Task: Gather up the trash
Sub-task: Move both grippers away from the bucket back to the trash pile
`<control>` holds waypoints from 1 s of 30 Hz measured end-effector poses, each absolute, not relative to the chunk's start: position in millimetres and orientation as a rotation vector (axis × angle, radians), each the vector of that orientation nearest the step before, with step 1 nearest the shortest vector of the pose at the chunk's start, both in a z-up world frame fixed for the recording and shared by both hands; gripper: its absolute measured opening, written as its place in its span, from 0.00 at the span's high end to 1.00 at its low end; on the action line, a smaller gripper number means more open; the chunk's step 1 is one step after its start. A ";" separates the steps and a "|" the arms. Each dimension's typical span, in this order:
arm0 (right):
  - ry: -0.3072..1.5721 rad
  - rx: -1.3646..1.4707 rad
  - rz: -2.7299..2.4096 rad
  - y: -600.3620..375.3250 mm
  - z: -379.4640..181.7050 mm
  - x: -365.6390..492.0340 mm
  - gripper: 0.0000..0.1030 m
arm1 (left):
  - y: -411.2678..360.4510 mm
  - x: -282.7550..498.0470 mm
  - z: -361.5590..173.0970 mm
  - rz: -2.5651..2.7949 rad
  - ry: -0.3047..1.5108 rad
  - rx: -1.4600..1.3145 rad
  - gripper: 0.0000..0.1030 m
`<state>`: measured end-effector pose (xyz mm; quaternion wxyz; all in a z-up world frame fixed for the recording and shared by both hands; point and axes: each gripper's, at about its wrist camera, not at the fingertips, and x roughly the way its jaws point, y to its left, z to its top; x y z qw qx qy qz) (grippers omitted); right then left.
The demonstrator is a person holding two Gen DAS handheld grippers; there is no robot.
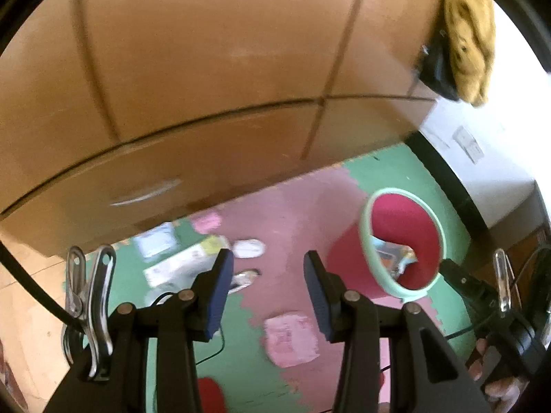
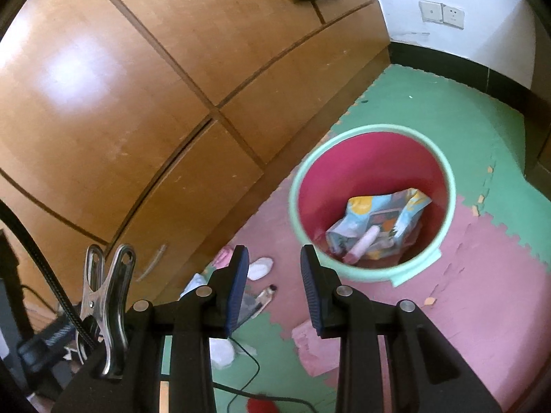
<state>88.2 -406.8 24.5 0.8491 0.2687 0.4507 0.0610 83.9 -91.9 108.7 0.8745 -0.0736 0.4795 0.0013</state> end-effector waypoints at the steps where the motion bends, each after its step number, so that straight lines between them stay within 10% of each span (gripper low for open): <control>1: 0.950 0.583 0.138 -402.1 24.1 84.7 0.69 | -78.6 77.6 112.6 0.025 0.996 -0.161 0.57; 14: 0.977 0.518 0.227 -347.6 22.7 78.3 0.69 | 66.9 13.4 119.9 0.287 0.959 -0.204 0.57; 30: 1.071 0.356 0.304 -276.6 -25.5 97.9 0.69 | 122.5 28.5 -3.3 0.288 1.101 -0.350 0.57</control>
